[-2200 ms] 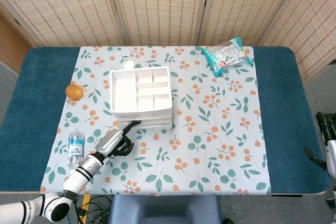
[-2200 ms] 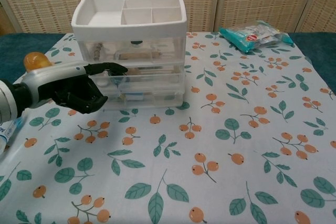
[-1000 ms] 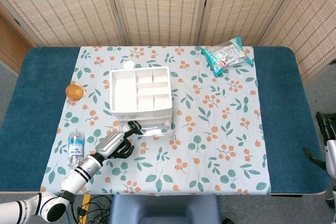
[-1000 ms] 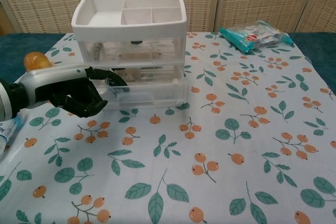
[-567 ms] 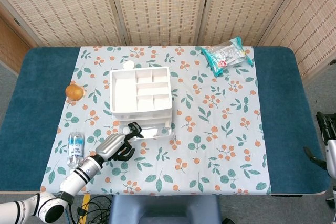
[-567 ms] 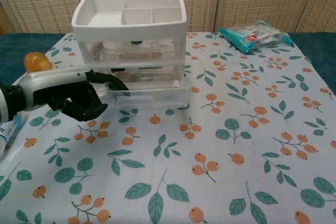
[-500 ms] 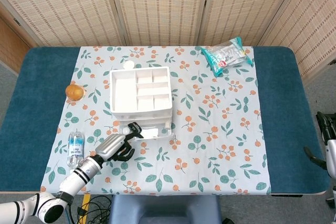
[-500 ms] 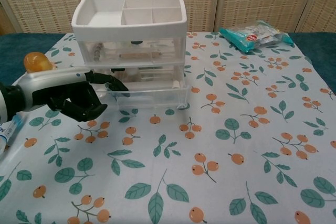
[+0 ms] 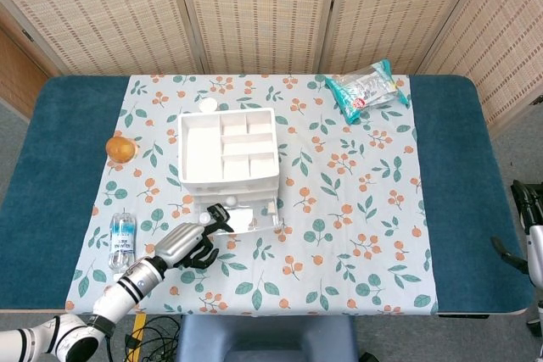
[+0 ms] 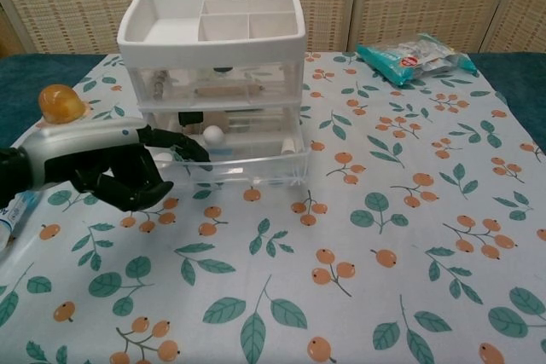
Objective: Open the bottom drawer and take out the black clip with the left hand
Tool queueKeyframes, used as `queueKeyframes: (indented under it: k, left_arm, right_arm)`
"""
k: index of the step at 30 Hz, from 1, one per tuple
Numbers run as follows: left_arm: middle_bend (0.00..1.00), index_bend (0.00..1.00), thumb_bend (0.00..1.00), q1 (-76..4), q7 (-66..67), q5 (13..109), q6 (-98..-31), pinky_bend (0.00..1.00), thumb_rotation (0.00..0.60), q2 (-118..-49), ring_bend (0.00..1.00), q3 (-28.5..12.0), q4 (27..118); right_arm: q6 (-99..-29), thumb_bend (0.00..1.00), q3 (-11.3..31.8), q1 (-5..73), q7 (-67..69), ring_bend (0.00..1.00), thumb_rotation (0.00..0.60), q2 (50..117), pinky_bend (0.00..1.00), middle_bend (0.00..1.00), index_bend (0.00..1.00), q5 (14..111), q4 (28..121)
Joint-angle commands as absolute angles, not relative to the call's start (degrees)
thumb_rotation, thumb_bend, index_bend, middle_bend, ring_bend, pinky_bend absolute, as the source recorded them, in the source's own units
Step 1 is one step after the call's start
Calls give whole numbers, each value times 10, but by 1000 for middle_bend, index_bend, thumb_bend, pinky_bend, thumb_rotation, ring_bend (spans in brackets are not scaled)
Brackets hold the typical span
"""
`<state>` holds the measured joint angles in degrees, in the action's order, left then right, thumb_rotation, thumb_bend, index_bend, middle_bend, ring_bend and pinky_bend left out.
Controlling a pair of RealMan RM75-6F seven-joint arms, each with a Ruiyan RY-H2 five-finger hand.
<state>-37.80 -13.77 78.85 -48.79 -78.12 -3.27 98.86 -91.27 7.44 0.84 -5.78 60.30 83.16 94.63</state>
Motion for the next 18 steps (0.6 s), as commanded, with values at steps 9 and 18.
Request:
queueKeyframes:
  k: [9, 18]
  left_arm:
    - [900, 258, 556, -378, -142, 807, -489, 1000, 510, -775, 1000, -21, 999]
    - [900, 251, 555, -378, -145, 809, -492, 1000, 505, -775, 1000, -19, 999]
  right_arm:
    - [-913, 237, 75, 8, -58, 53, 600, 603, 0, 131, 0, 830, 947]
    - [-913, 238, 75, 8, -57, 53, 600, 603, 0, 131, 0, 829, 946]
